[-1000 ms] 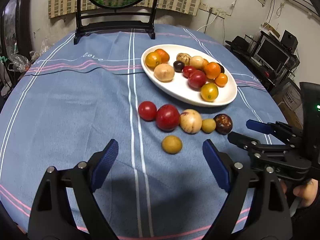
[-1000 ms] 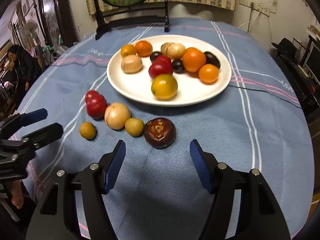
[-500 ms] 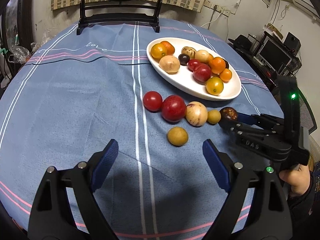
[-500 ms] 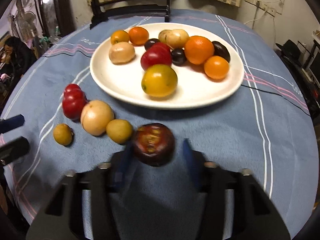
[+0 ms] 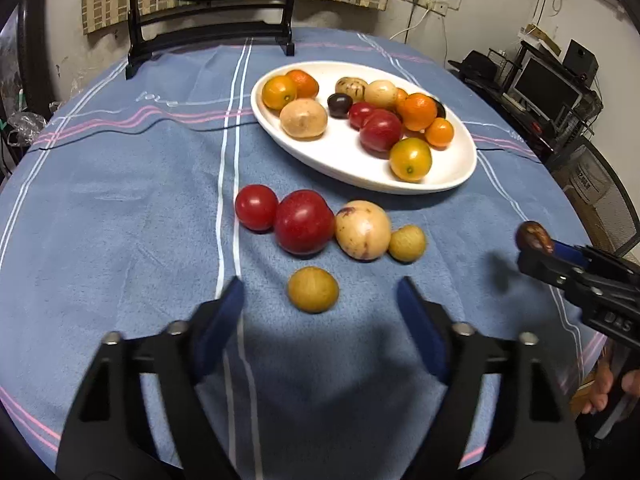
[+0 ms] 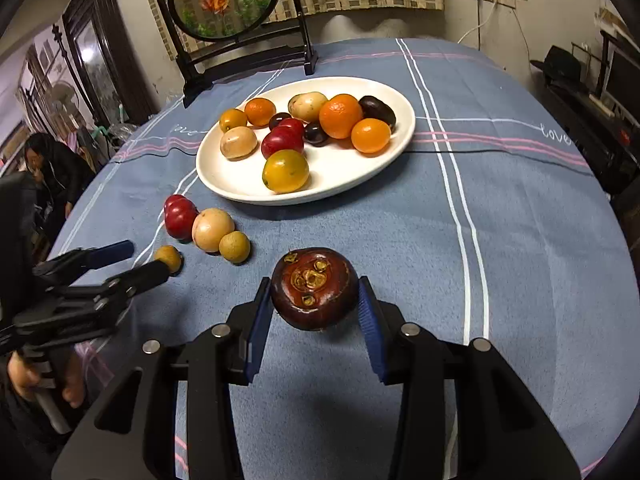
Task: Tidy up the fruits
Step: 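Grasp the brown patterned fruit with the right tool while the left tool grasps the olive-brown round fruit, then carry both fruits onto the white plate, open both tools and withdraw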
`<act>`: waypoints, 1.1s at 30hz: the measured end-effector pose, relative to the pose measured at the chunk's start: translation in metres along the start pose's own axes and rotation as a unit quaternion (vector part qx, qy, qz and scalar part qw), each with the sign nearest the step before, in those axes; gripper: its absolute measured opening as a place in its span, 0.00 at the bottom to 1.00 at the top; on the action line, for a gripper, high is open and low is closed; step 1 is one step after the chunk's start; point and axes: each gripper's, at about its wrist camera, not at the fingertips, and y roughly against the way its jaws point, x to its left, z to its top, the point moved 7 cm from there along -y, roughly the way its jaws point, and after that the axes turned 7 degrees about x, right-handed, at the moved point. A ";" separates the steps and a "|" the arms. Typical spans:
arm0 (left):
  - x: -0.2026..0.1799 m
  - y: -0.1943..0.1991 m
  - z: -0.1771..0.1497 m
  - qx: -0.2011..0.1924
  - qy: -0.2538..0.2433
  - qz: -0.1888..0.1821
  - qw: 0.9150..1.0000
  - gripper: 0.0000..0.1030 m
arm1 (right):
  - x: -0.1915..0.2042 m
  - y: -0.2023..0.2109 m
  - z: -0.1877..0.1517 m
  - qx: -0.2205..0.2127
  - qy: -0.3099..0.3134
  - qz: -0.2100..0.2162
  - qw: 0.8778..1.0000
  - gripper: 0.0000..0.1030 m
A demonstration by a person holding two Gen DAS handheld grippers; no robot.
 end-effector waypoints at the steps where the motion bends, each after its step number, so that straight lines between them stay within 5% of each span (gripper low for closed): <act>1: 0.001 -0.003 0.000 0.004 0.001 0.001 1.000 0.60 | -0.001 0.000 0.000 0.000 -0.002 0.001 1.000 0.41; 9: 0.005 -0.015 -0.004 0.010 0.001 0.007 1.000 0.29 | 0.004 0.004 -0.001 -0.002 -0.003 0.014 1.000 0.41; 18: -0.003 0.022 -0.016 -0.013 -0.007 -0.025 1.000 0.28 | 0.015 0.006 0.001 -0.005 0.006 0.015 1.000 0.41; 33: -0.001 0.063 0.019 -0.065 -0.019 -0.036 0.997 0.28 | 0.026 0.012 0.018 -0.027 0.016 0.007 0.999 0.41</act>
